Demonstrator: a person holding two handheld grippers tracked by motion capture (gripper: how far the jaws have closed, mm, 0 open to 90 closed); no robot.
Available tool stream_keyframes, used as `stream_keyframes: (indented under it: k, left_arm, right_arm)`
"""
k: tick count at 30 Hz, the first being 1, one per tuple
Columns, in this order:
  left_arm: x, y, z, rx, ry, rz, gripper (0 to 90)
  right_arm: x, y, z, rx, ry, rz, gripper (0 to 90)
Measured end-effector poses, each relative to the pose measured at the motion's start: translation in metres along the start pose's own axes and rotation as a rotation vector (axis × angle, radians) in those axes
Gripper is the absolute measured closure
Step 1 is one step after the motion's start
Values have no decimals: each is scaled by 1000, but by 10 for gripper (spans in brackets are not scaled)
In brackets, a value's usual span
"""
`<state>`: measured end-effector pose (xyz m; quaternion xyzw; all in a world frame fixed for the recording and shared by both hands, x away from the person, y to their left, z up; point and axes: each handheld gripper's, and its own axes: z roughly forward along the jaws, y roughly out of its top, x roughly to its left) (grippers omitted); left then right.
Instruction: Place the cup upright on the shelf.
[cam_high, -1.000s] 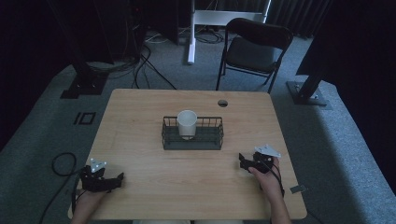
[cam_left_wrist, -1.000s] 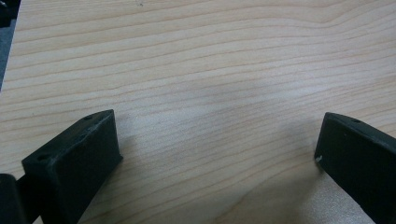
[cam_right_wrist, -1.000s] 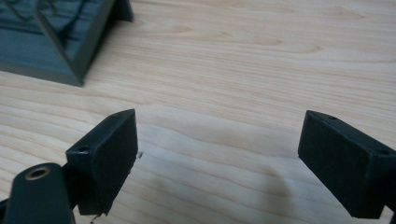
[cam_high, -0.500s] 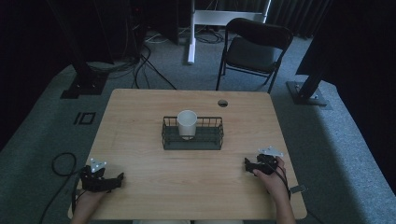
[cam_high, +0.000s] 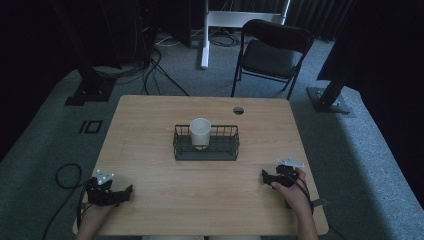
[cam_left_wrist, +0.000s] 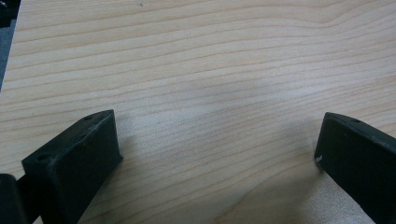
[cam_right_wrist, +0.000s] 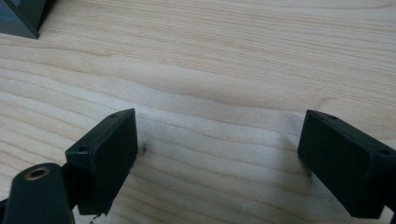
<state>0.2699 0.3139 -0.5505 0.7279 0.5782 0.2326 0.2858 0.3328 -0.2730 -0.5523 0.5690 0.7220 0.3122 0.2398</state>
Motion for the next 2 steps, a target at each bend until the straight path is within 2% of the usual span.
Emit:
stream_keyframes:
  k: [2]
  left_arm:
    - [0,0,0,0,0,0,1]
  right_arm:
    - [0,0,0,0,0,0,117]
